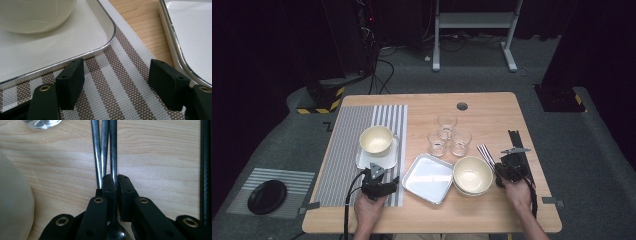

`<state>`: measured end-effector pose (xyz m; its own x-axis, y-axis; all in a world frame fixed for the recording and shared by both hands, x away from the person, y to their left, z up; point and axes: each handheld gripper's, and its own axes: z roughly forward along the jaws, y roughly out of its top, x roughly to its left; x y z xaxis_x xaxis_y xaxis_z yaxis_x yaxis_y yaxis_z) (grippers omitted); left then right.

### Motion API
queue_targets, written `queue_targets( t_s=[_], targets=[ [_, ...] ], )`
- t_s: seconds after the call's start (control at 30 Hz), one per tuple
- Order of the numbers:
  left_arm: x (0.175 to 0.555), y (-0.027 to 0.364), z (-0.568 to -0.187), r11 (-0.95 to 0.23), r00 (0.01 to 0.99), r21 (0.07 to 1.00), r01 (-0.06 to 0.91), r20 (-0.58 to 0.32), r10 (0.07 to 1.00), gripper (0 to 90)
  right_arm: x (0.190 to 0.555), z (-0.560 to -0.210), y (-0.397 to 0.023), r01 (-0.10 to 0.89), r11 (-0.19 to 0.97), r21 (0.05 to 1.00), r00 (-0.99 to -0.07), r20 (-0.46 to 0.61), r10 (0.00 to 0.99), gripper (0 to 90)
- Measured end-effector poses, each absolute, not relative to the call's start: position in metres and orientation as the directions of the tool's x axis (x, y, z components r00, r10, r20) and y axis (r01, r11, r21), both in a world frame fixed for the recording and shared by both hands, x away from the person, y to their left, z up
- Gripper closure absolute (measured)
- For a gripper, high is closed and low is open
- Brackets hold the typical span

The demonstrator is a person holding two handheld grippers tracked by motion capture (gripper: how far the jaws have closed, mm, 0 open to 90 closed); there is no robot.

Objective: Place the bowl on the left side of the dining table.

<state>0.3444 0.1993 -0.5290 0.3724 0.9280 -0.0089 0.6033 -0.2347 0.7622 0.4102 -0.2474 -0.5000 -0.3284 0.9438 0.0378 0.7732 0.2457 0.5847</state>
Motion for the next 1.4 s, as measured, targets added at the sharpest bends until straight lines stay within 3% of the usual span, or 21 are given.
queue_targets(
  t_s=[0.23, 1.4],
  targets=[
    [0.344, 0.199, -0.529, -0.236, 0.372, 0.761, 0.604, -0.008, 0.928, 29.7, 0.409, -0.495, -0.249, 0.755, 0.237, 0.611, -0.333, 0.047, 0.942, 89.8],
    [0.344, 0.198, -0.53, -0.212, 0.357, 0.763, 0.611, -0.025, 0.934, 29.7, 0.405, -0.485, -0.255, 0.743, 0.239, 0.625, -0.359, 0.071, 0.931, 89.9]
  ],
)
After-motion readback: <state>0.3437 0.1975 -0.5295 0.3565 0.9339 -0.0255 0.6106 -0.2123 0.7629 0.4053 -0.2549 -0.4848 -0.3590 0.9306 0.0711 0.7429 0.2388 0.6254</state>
